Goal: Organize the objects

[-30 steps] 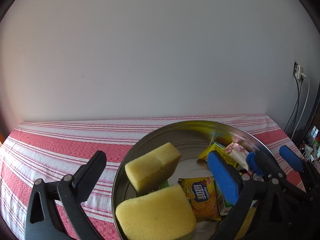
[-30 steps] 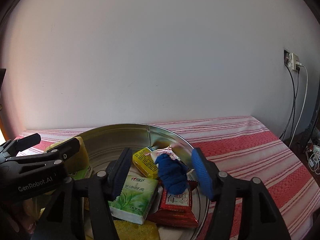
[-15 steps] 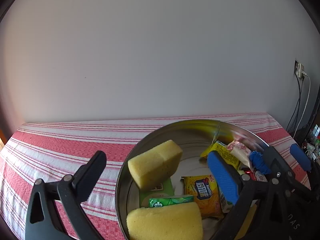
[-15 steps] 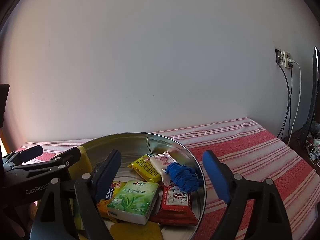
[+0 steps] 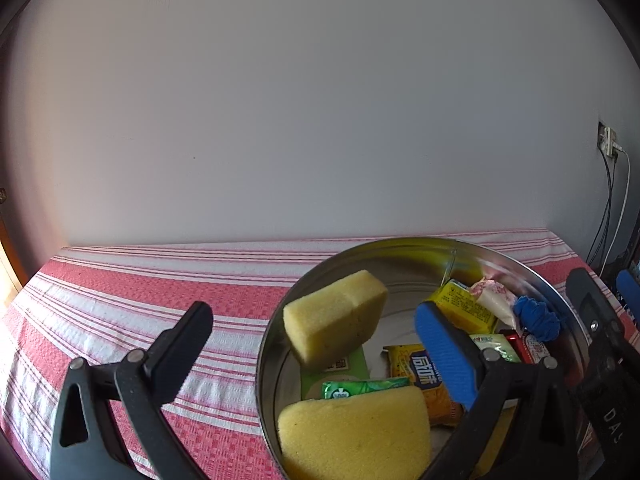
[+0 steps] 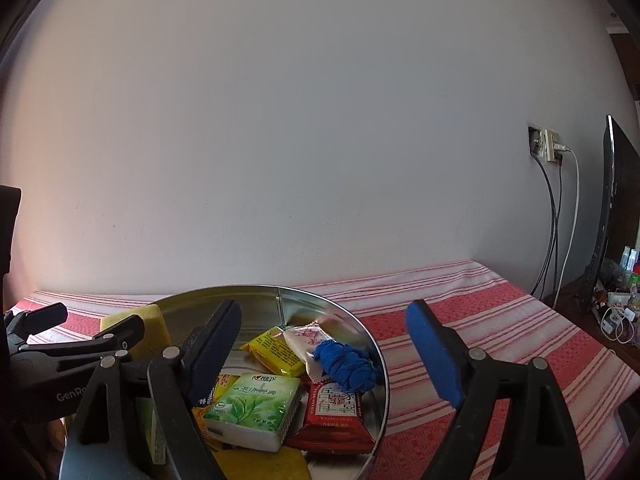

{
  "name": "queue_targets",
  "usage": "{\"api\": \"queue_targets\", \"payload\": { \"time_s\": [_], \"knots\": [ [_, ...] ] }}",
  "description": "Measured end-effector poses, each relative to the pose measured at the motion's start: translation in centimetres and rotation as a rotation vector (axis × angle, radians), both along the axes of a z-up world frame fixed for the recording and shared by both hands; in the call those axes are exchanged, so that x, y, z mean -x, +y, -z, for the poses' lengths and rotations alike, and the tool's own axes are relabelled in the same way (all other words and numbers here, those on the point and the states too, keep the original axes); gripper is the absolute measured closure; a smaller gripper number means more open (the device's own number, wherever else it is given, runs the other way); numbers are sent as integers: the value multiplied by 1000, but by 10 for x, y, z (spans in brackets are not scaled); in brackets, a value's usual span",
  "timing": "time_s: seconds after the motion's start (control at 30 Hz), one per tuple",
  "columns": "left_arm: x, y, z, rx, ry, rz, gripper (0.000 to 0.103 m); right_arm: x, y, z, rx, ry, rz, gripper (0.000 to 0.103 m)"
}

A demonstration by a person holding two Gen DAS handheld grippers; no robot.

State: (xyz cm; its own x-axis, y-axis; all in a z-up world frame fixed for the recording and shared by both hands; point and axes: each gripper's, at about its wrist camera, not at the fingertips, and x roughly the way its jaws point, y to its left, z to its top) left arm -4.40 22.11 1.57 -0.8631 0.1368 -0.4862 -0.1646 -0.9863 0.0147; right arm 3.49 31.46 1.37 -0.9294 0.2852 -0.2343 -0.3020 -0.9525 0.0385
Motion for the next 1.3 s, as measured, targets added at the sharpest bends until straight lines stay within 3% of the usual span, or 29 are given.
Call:
{"api": "queue_targets", "payload": {
  "time_s": [0.17,0.4,0.6,0.73,1.3],
  "knots": [
    [-8,-10,2,-25,29,-19,1,-6,6,0,45,40,10,15],
    [-20,-15,2,-22,110,-35,1,-9,6,0,42,57,21,15],
    [-27,-16,6,-17,128,-41,1,-15,3,-1,38,75,27,15],
    [-32,-13,8,5,136,-31,1,-23,-1,-2,13,100,33,12],
    [-54,-26,8,-29,168,-32,1,-62,-27,-8,-115,192,92,7]
  ]
}}
